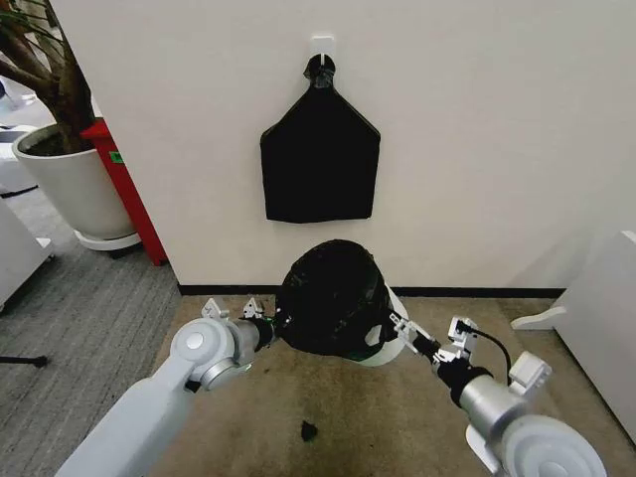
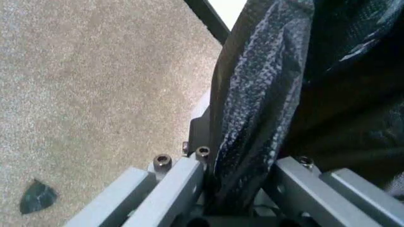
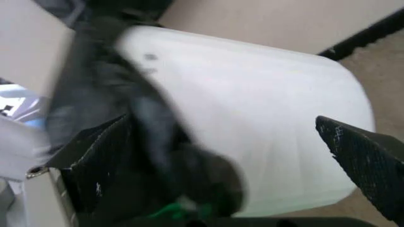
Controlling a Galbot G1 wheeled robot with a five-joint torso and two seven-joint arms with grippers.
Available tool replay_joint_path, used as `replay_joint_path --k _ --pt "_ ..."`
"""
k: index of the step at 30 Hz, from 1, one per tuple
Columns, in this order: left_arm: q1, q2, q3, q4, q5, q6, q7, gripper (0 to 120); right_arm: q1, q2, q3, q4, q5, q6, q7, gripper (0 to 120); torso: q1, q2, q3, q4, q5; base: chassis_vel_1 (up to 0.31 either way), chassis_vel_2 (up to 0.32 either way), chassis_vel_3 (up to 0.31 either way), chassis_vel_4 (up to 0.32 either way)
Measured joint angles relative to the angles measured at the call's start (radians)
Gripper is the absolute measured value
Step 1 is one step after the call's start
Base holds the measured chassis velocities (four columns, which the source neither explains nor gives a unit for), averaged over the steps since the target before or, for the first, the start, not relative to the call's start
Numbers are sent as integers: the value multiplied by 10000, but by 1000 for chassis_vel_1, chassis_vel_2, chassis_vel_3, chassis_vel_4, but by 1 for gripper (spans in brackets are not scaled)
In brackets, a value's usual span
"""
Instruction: Place the garbage bag over the trash bin.
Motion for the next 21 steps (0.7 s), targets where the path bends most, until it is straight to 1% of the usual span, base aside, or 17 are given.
replay_joint_path --k 5,8,15,21 --pt "177 80 -22 -175 72 16 133 0 -145 61 60 -672 -491 -141 326 100 0 0 0 -2 1 0 0 0 0" --pt "204 87 -25 -196 84 24 149 0 -212 90 84 -707 -555 -142 383 100 0 0 0 -3 1 0 0 0 0" --pt "278 61 -23 -302 146 24 193 0 -213 128 72 -229 -381 -119 728 100 0 0 0 -1 -1 0 0 0 0" --pt "299 29 -32 -424 156 -11 194 0 -267 123 22 -816 -574 -70 654 100 0 0 0 -2 1 0 0 0 0"
